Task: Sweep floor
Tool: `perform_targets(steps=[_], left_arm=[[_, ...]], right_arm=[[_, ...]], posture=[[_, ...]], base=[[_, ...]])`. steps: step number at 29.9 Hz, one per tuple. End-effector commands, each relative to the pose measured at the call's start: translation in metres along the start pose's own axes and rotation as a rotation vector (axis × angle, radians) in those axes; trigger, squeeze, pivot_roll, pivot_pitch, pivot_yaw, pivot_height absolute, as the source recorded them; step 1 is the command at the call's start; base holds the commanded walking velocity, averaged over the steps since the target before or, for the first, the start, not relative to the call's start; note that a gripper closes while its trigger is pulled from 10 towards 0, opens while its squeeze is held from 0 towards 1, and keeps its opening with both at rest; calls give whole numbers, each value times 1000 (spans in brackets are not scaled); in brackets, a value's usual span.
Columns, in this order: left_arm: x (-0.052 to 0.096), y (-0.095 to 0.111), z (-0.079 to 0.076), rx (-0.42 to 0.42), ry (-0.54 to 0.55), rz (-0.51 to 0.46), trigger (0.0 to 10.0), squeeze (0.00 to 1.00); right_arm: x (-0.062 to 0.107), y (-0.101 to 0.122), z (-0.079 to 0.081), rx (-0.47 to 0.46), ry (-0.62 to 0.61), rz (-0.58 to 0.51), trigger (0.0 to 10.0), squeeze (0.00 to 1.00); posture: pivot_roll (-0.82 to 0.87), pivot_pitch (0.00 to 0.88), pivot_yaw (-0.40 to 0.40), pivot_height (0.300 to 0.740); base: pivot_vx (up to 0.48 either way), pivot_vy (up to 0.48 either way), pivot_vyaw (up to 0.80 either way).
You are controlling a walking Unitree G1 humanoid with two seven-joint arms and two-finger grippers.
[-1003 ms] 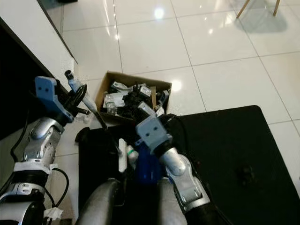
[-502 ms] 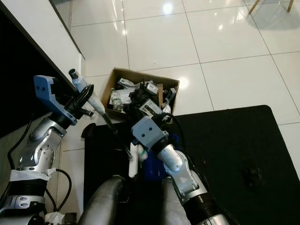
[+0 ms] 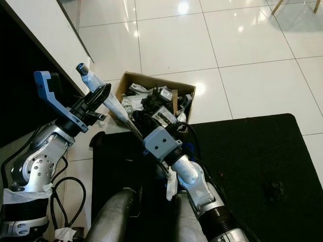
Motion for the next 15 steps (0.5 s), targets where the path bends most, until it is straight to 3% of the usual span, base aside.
perform_targets(steps=[1,8,15], left_arm=[[3,-3,0,48,-8,12,10000,0],[-1,25,5,8,13,-25,10000,0],[-8,60,1,-13,-14,-98,10000,0]], right_arm=[[-8,34,-14,38,-51,-163,10000,0],[-17,66,-29,81,-107,-308,10000,0],[-20,59,-21,87,-75,-289,10000,0]], posture=[[66,334,112,740],[73,311,118,740],[79,290,124,740]], base=[[0,0,0],[0,0,0],[0,0,0]])
Point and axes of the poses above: a point about 5 cm out from each wrist's last joint towards the gripper, its own x axis pointing back from the gripper into the wrist, its own y axis along the axis of the wrist's last joint, z = x × y, the point moved 4 cm from there along -x, pointing out of the wrist towards the gripper, and after that the axes turned 4 degrees about x, right-handed, at the moved point
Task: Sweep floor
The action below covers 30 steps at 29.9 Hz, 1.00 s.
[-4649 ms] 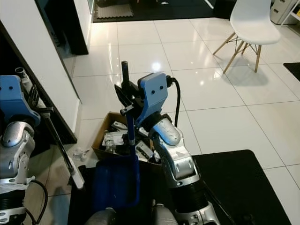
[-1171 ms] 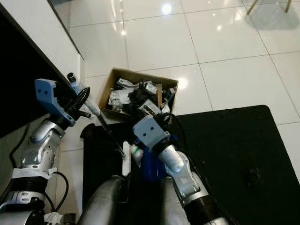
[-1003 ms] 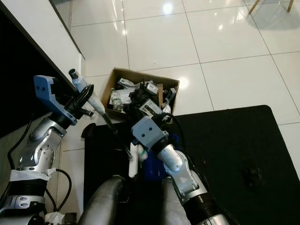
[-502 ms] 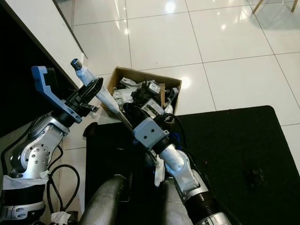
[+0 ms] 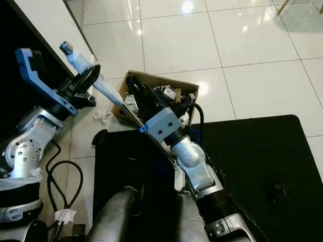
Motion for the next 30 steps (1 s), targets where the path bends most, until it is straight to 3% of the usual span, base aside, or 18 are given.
perform_targets(steps=[1,2,5,7,9,11,12,14,20,22,23,25,27,28,30], left_arm=[[2,21,0,14,-21,-57,10000,0],[-1,38,-1,8,-34,-95,10000,0],[-2,49,-2,4,-43,-120,10000,0],[-4,83,0,-10,-48,-207,10000,0],[-4,83,0,-10,-48,-207,10000,0],[-3,117,0,-15,-61,-290,10000,0],[-3,117,0,-15,-61,-290,10000,0],[-1,137,-2,-22,-81,-331,10000,0],[3,143,3,-67,-59,-335,10000,0],[5,149,19,-197,64,-351,10000,0],[5,149,19,-197,64,-351,10000,0],[11,157,47,-480,300,-335,10000,0],[17,157,63,-737,427,-274,10000,0],[18,156,65,-808,444,-250,10000,0],[25,157,73,-824,522,-262,10000,0]], right_arm=[[0,7,6,26,24,-53,10000,0],[2,4,9,25,39,-37,10000,0],[3,2,12,25,48,-27,10000,0],[7,-2,17,20,57,-9,10000,0],[7,-2,17,20,57,-9,10000,0],[11,-4,21,15,62,4,10000,0],[11,-4,21,15,62,4,10000,0],[14,-6,24,11,68,10,10000,0],[15,-4,24,11,69,1,10000,0],[12,0,19,16,56,-17,10000,0],[12,0,19,16,56,-17,10000,0],[8,7,13,5,33,-42,10000,0],[5,14,10,-12,17,-68,10000,0],[4,17,9,-18,13,-78,10000,0],[1,23,7,-28,6,-99,10000,0]], posture=[[80,282,127,740],[78,278,129,740],[78,278,129,740],[78,278,137,740],[78,278,137,740],[76,282,139,740],[76,282,139,740],[75,284,137,740],[72,285,135,740],[67,284,133,740],[67,284,133,740],[67,279,132,740],[64,274,134,740],[64,274,134,740],[66,272,136,740]], base=[[0,0,0],[0,0,0],[0,0,0],[0,0,0],[0,0,0],[0,0,0],[0,0,0],[0,0,0],[0,0,0],[0,0,0],[0,0,0],[0,0,0],[0,0,0],[0,0,0],[0,0,0]])
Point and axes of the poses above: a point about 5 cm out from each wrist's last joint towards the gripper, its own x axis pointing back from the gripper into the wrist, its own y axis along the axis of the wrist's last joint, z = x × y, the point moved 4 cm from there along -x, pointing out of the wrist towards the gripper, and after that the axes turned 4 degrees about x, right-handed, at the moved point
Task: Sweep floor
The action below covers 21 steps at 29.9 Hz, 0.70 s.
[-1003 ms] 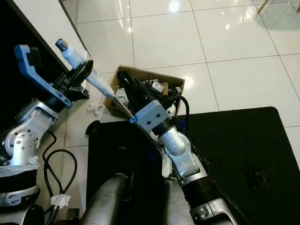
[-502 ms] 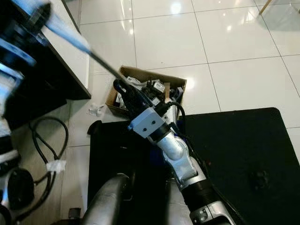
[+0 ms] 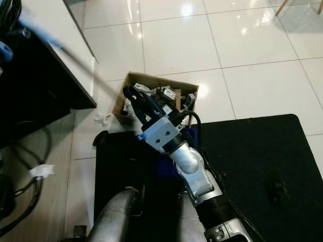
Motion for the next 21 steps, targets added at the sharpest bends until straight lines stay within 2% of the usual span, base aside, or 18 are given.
perform_targets(steps=[1,4,8,13,18,21], left_arm=[[5,25,21,-137,91,-83,10000,0],[7,24,27,-143,140,-87,10000,0],[14,20,45,-212,256,-73,10000,0],[19,6,57,-256,317,-43,10000,0],[21,-1,59,-287,329,-21,10000,0],[25,-8,67,-351,370,14,10000,0]], right_arm=[[-6,18,1,-6,2,-75,10000,0],[-7,20,0,-13,-2,-84,10000,0],[-12,29,-5,-47,-31,-117,10000,0],[-20,41,-13,-60,-57,-164,10000,0],[-25,48,-18,-57,-68,-192,10000,0],[-32,56,-24,-53,-85,-226,10000,0]], posture=[[66,272,136,740],[66,268,137,740],[69,262,140,740],[72,256,144,740],[72,256,144,740],[76,247,148,740]], base=[[0,0,0],[0,0,0],[0,0,0],[0,0,0],[0,0,0],[0,0,0]])
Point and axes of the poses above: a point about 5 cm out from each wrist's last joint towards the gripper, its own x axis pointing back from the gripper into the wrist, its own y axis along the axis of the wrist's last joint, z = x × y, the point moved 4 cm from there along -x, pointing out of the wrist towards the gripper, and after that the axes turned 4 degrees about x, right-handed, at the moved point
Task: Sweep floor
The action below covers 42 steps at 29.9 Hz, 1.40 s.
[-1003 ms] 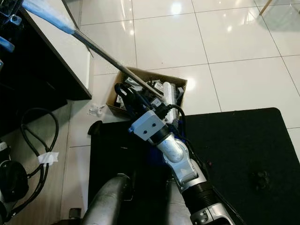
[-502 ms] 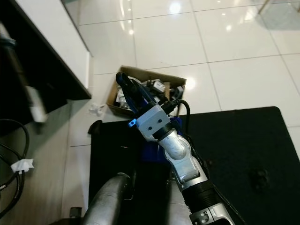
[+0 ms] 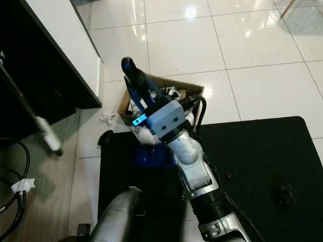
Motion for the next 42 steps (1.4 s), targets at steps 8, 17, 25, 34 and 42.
perform_targets(steps=[8,17,25,34,42], left_arm=[[2,-4,15,-67,50,0,10000,0],[2,-7,11,-56,49,-4,10000,0],[3,-9,10,-51,50,-5,10000,0],[5,-12,3,-39,32,0,10000,0],[7,-14,2,-41,23,4,10000,0]], right_arm=[[-21,37,-15,21,-38,-158,10000,0],[-36,54,-23,15,-61,-232,10000,0],[-43,62,-45,74,-105,-263,10000,0],[-44,58,-75,187,-152,-240,10000,0],[-41,47,-98,284,-160,-192,10000,0]], posture=[[76,232,150,740],[83,218,149,740],[82,210,152,740],[81,210,159,740],[84,215,160,740]], base=[[0,0,0],[0,0,0],[0,0,0],[0,0,0],[0,0,0]])
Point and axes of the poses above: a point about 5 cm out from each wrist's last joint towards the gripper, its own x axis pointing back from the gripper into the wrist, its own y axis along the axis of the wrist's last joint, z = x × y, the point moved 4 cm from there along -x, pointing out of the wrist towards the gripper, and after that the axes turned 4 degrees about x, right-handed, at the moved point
